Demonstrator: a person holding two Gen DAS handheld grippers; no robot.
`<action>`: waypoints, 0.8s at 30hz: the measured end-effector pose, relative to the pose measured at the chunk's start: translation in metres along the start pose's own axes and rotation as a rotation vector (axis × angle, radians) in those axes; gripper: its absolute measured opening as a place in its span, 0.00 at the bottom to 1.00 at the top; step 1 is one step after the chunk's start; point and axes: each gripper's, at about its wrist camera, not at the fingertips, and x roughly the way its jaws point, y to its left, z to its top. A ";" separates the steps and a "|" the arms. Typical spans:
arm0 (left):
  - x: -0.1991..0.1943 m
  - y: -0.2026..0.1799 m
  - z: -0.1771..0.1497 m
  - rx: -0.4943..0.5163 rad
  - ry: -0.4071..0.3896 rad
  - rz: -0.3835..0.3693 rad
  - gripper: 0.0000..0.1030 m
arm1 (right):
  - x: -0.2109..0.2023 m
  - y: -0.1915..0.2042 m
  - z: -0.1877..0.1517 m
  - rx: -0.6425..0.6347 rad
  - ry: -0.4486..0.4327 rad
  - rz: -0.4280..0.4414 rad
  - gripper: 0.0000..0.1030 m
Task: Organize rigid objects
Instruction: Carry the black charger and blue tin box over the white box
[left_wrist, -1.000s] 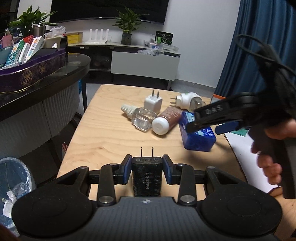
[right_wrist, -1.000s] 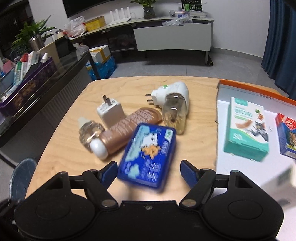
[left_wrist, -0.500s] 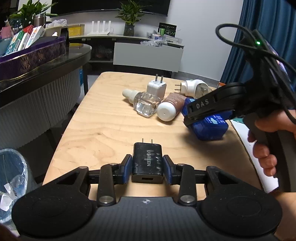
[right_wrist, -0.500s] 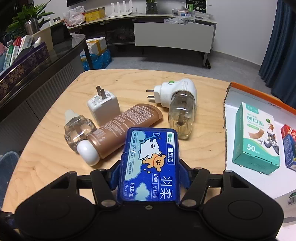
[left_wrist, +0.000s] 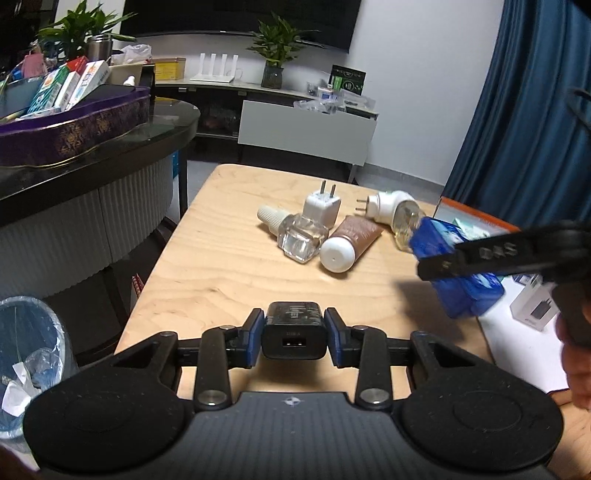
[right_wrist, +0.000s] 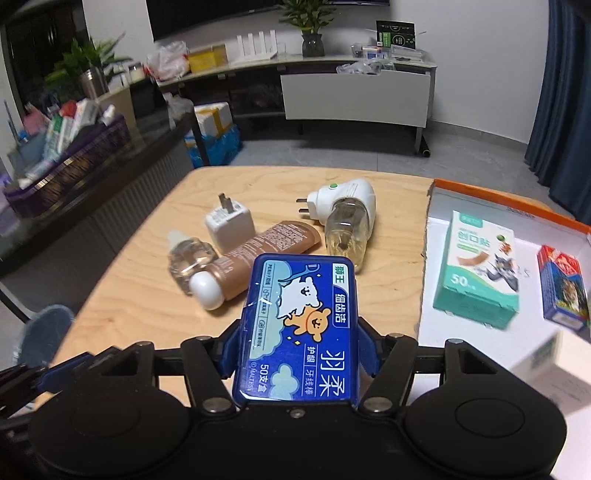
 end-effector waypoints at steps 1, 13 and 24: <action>-0.002 0.000 0.001 -0.013 -0.003 -0.004 0.34 | -0.008 -0.001 -0.002 0.006 -0.013 0.008 0.72; -0.037 -0.035 0.010 -0.013 -0.052 -0.084 0.34 | -0.090 -0.014 -0.041 0.009 -0.103 -0.024 0.72; -0.045 -0.088 0.000 0.057 -0.017 -0.191 0.34 | -0.134 -0.042 -0.082 0.048 -0.128 -0.109 0.72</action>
